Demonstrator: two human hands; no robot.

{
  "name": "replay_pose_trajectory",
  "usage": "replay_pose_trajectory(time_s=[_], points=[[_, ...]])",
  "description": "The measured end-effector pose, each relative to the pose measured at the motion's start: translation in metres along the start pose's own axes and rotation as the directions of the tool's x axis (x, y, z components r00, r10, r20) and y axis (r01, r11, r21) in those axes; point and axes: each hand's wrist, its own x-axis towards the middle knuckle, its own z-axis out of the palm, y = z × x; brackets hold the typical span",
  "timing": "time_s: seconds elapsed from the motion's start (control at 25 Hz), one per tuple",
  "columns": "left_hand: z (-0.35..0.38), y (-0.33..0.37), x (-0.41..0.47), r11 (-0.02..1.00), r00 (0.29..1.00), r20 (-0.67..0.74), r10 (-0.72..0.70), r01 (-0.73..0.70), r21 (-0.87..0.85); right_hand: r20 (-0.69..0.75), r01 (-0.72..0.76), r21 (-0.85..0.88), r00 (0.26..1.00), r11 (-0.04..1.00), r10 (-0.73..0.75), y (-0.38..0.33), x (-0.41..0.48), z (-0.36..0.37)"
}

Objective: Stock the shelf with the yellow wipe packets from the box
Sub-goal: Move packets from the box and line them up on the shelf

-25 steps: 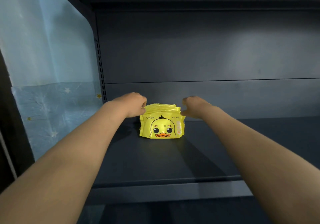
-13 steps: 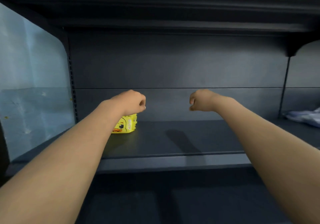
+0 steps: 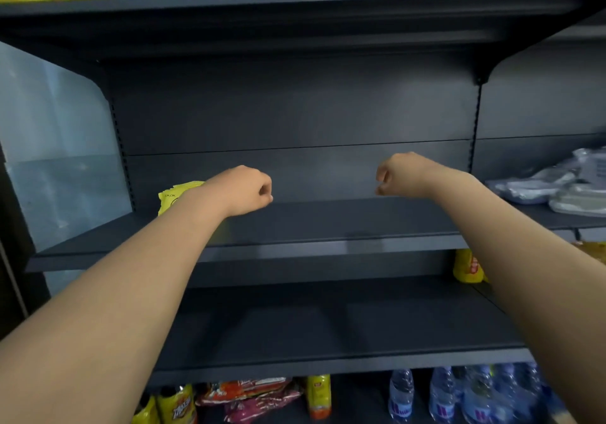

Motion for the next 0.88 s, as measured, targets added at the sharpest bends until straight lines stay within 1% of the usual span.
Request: replay_pose_trajectory(time_s=[0.12, 0.24, 0.4, 0.48, 0.6, 0.76, 0.88], points=[[0.0, 0.027, -0.027, 1.0, 1.0, -0.019, -0.006, 0.007, 0.029, 0.017, -0.016, -0.011, 1.0, 1.0, 0.016, 0.019, -0.041, 0.001], [0.005, 0.049, -0.055, 1.0, 0.999, -0.018, -0.027, 0.027, 0.016, 0.039, -0.033, 0.012, 0.999, 0.999, 0.032, 0.029, -0.081, 0.004], [0.036, 0.081, -0.1, 0.998, 0.998, 0.036, -0.057, 0.058, -0.027, 0.14, -0.024, 0.047, 0.99, 0.999, 0.018, 0.037, -0.136, 0.029], [0.057, 0.097, -0.121, 0.998, 0.995, 0.087, -0.05, 0.053, -0.029, 0.204, -0.023, 0.069, 0.979, 0.997, 0.008, 0.041, -0.161, 0.05], [0.094, 0.114, -0.148, 1.0, 0.989, 0.144, -0.017, 0.016, 0.012, 0.275, -0.034, 0.114, 0.961, 0.993, 0.001, 0.046, -0.19, 0.092], [0.165, 0.135, -0.177, 0.993, 0.969, 0.247, -0.027, 0.054, -0.103, 0.382, -0.076, 0.176, 0.924, 0.981, 0.003, 0.054, -0.222, 0.164], [0.226, 0.152, -0.192, 0.989, 0.964, 0.26, -0.049, 0.083, -0.121, 0.475, -0.098, 0.183, 0.88, 0.978, -0.001, 0.065, -0.239, 0.227]])
